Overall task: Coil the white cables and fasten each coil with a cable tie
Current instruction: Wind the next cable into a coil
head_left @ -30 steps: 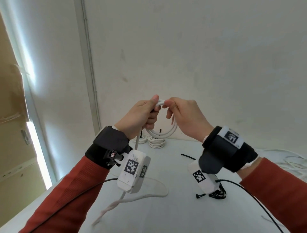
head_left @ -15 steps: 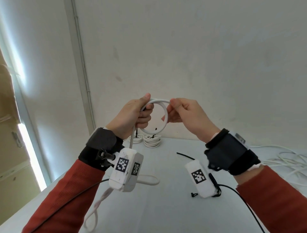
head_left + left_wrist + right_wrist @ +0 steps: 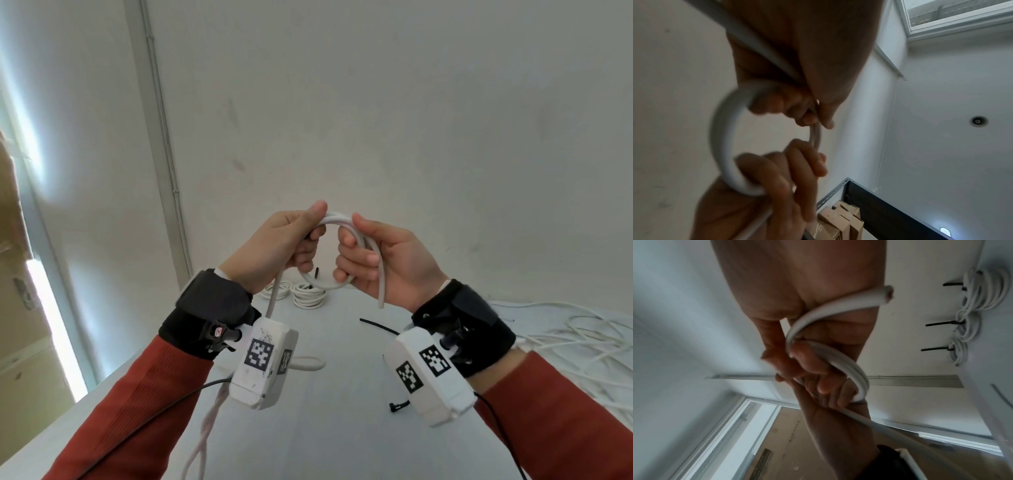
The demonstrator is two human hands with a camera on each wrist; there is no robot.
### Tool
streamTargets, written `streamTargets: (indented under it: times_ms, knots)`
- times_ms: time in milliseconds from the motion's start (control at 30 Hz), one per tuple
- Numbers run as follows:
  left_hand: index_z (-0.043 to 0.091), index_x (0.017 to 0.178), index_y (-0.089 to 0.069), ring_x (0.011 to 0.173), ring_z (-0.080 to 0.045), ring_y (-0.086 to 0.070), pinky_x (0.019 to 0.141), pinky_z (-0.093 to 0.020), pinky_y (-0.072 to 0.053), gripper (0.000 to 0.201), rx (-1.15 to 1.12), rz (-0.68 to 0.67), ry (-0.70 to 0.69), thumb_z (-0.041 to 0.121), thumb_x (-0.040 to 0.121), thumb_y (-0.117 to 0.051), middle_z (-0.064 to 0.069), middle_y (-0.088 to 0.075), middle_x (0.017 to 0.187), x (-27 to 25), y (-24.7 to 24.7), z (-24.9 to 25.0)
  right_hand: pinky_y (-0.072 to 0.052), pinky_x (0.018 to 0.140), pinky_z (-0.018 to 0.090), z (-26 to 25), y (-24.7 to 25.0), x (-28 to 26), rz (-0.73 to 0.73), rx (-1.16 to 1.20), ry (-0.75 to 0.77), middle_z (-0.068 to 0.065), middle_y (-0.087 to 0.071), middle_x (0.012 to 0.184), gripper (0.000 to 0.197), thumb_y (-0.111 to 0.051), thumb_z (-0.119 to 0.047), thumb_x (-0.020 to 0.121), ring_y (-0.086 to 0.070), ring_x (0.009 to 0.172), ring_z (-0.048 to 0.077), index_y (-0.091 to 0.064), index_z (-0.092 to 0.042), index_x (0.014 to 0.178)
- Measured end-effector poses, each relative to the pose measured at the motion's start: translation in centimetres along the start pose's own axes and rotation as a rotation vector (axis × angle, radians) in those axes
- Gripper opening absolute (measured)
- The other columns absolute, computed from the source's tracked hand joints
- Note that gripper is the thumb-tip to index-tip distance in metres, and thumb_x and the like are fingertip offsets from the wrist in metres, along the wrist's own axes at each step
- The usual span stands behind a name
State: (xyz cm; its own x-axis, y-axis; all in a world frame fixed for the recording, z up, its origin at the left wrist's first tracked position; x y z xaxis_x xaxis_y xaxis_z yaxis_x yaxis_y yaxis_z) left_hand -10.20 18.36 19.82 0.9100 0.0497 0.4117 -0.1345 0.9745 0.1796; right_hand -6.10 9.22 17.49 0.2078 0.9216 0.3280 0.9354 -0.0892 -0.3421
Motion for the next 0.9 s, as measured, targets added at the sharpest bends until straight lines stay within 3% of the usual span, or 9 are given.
streamTargets:
  times_ms: [100, 133, 200, 300, 400, 500, 667, 800, 900]
  knots:
    - [0.009, 0.081, -0.054, 0.062, -0.018, -0.057, 0.057, -0.028, -0.054, 0.032, 0.05, -0.042, -0.066, 0.04, 0.086, -0.048, -0.003, -0.054, 0.068, -0.8, 0.2, -0.3, -0.043, 0.049, 0.022, -1.8, 0.0, -0.4, -0.011, 0.122, 0.083, -0.007, -0.032, 0.036, 0.037, -0.036, -0.029, 0.096, -0.025, 0.034, 0.01, -0.058, -0.009, 0.074]
    - [0.006, 0.089, -0.056, 0.063, -0.019, -0.058, 0.055, -0.028, -0.053, 0.033, 0.075, -0.065, -0.069, 0.038, 0.088, -0.047, -0.004, -0.057, 0.072, -1.1, 0.2, -0.6, -0.037, 0.044, 0.021, -2.3, 0.1, -0.5, -0.017, 0.146, 0.095, -0.008, -0.026, 0.036, 0.037, -0.035, -0.03, 0.096, -0.021, 0.033, 0.01, -0.057, -0.01, 0.073]
    - [0.002, 0.097, -0.056, 0.046, -0.018, -0.047, 0.045, -0.022, -0.041, 0.034, 0.081, -0.1, -0.075, 0.034, 0.091, -0.045, -0.006, -0.054, 0.065, -1.7, 0.4, -1.3, -0.029, 0.041, 0.021, -2.9, 0.1, -0.6, -0.026, 0.146, 0.088, -0.008, -0.021, 0.038, 0.037, -0.035, -0.031, 0.097, -0.017, 0.033, 0.011, -0.056, -0.011, 0.073]
    - [0.006, 0.081, -0.058, 0.04, -0.01, -0.026, 0.04, -0.016, -0.024, 0.032, 0.052, -0.056, -0.055, 0.034, 0.09, -0.044, 0.001, -0.036, 0.052, -1.9, 1.5, -2.3, -0.026, 0.045, 0.024, -3.5, 0.1, -1.0, -0.078, 0.211, 0.092, -0.005, -0.023, 0.042, 0.035, -0.036, -0.031, 0.098, -0.02, 0.036, 0.013, -0.053, -0.011, 0.076]
    - [0.009, 0.071, -0.049, 0.042, -0.006, -0.021, 0.04, -0.014, -0.019, 0.032, 0.111, -0.001, -0.014, 0.035, 0.088, -0.046, 0.005, -0.03, 0.051, -2.1, 2.6, -3.6, -0.027, 0.051, 0.028, -5.0, 0.5, -1.9, -0.096, 0.325, 0.176, -0.002, -0.028, 0.048, 0.028, -0.034, -0.023, 0.097, -0.024, 0.041, 0.015, -0.052, -0.006, 0.084]
    - [0.013, 0.069, -0.051, 0.045, -0.007, -0.026, 0.043, -0.015, -0.024, 0.034, 0.256, 0.028, -0.034, 0.037, 0.092, -0.053, 0.007, -0.035, 0.051, -2.1, 3.1, -4.8, -0.03, 0.053, 0.028, -5.7, 1.1, -2.5, -0.03, 0.359, 0.274, -0.001, -0.028, 0.053, 0.026, -0.032, -0.019, 0.096, -0.025, 0.045, 0.015, -0.052, -0.004, 0.088]
    - [0.027, 0.069, -0.056, 0.057, -0.005, -0.051, 0.059, -0.021, -0.045, 0.031, 0.63, 0.164, -0.178, 0.05, 0.089, -0.051, 0.012, -0.057, 0.061, -2.3, 4.2, -4.8, -0.033, 0.054, 0.025, -6.8, 2.0, -2.7, 0.099, 0.41, 0.454, -0.002, -0.031, 0.054, 0.026, -0.034, -0.017, 0.095, -0.027, 0.046, 0.013, -0.055, -0.005, 0.085]
    - [0.029, 0.079, -0.062, 0.054, -0.01, -0.052, 0.057, -0.025, -0.041, 0.039, 0.775, 0.219, -0.269, 0.061, 0.084, -0.04, 0.004, -0.06, 0.062, -3.3, 4.2, -4.7, -0.038, 0.053, 0.025, -7.8, 3.1, -2.8, 0.184, 0.418, 0.512, -0.003, -0.034, 0.054, 0.024, -0.033, -0.016, 0.096, -0.034, 0.045, 0.013, -0.052, -0.007, 0.085]
    - [0.035, 0.085, -0.067, 0.06, -0.014, -0.056, 0.061, -0.032, -0.045, 0.028, 0.721, 0.317, -0.317, 0.057, 0.085, -0.05, 0.001, -0.061, 0.065, -3.8, 5.1, -4.1, -0.037, 0.049, 0.022, -7.8, 4.2, -2.9, 0.285, 0.424, 0.535, -0.004, -0.032, 0.052, 0.022, -0.034, -0.015, 0.094, -0.032, 0.042, 0.011, -0.051, -0.008, 0.082]
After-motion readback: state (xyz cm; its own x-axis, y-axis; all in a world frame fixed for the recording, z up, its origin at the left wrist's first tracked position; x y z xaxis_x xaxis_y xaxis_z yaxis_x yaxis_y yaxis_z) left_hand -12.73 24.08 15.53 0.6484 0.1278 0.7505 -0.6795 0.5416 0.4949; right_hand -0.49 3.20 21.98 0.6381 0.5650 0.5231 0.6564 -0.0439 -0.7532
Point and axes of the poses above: each hand's wrist, its own x-axis towards the middle knuckle, its own y-axis out of the back of the hand, z = x × y, the point moved 7 cm from there along x, towards the middle knuckle
